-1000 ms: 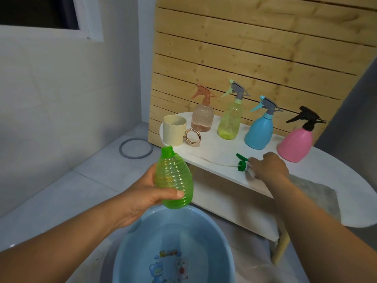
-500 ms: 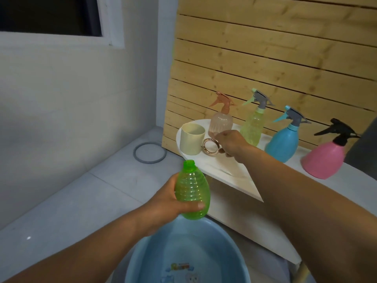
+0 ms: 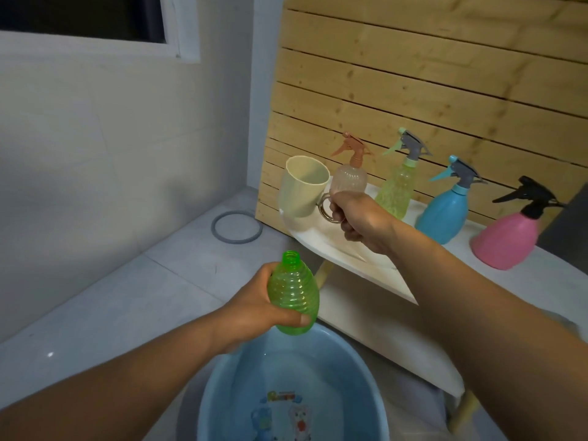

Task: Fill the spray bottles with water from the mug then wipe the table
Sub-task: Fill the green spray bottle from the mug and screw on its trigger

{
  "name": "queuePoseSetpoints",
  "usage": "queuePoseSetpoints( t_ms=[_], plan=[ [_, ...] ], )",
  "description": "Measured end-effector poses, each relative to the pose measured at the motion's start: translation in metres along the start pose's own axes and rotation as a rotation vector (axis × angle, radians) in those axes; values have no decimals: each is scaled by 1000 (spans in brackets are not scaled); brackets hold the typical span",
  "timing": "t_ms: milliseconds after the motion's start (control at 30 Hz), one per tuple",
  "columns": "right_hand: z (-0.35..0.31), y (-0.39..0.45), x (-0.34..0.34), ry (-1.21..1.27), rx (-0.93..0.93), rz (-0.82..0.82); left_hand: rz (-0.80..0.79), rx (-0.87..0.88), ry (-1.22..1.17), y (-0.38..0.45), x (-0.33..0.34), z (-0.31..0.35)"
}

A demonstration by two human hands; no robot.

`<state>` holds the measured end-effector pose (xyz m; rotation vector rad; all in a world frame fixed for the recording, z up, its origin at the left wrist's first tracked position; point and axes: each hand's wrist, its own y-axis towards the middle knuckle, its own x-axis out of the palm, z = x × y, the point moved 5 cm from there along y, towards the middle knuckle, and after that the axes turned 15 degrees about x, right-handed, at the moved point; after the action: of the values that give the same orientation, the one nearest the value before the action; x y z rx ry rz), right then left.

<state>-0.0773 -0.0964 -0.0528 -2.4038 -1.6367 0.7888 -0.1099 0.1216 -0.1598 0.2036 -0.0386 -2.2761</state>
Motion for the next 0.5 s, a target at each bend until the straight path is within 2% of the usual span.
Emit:
queuePoseSetpoints(
  t_ms=[267, 500],
  plan=[
    [32, -75, 17, -33, -24, -28, -21, -5, 91, -26, -6, -20],
    [117, -75, 45, -141, 48, -36, 85, -89, 62, -57, 4, -103]
  ],
)
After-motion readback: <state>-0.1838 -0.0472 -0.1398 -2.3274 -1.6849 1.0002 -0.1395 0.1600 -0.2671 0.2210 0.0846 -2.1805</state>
